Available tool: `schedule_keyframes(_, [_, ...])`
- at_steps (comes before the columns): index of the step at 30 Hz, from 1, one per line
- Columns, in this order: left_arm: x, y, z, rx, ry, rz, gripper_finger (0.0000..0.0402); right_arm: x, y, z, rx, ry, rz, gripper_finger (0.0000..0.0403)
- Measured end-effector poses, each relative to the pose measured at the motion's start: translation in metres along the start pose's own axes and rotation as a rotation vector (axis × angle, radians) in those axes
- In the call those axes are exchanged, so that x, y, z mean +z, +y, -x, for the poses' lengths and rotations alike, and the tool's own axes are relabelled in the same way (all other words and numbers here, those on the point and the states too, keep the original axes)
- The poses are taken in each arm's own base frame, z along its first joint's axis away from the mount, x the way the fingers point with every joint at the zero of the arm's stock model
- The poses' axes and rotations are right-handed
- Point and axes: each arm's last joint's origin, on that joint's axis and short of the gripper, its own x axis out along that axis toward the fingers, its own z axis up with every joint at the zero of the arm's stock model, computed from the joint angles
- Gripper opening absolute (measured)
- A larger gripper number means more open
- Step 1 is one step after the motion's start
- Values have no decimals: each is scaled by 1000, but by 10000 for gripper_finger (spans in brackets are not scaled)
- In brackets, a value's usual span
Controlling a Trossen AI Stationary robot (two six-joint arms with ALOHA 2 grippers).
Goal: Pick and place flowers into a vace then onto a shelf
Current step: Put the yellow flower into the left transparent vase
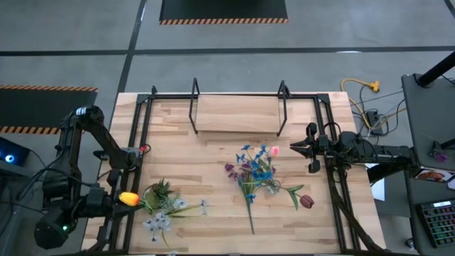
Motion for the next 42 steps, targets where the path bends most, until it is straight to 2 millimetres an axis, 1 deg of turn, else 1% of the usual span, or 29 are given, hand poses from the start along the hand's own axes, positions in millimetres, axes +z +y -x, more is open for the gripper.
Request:
schedule_keyframes(5, [-14,2,-2,6,6,-48,0,0,0,0,0,0,-7,34])
schedule_keyframes(9, [-26,4,-3,3,23,-40,0,0,0,0,0,0,-7,34])
schedule_keyframes(11, [-35,6,-4,6,29,-39,0,0,0,0,0,0,-9,34])
schedule_keyframes(20, [-90,21,-10,4,93,-114,0,0,0,0,0,0,-11,34])
schedule_keyframes(27, [-117,28,-13,3,90,-104,0,0,0,0,0,0,-11,34])
schedule_keyframes(32, [-127,34,-14,10,83,-99,0,0,0,0,0,0,-11,34])
schedule_keyframes(37, [-130,35,-14,11,82,-111,6,0,0,0,0,0,-11,34])
schedule_keyframes(39, [-130,35,-14,1,103,-125,21,0,0,0,0,0,-11,34])
schedule_keyframes(42, [-126,31,-13,-27,148,-132,59,0,0,0,0,0,-11,34])
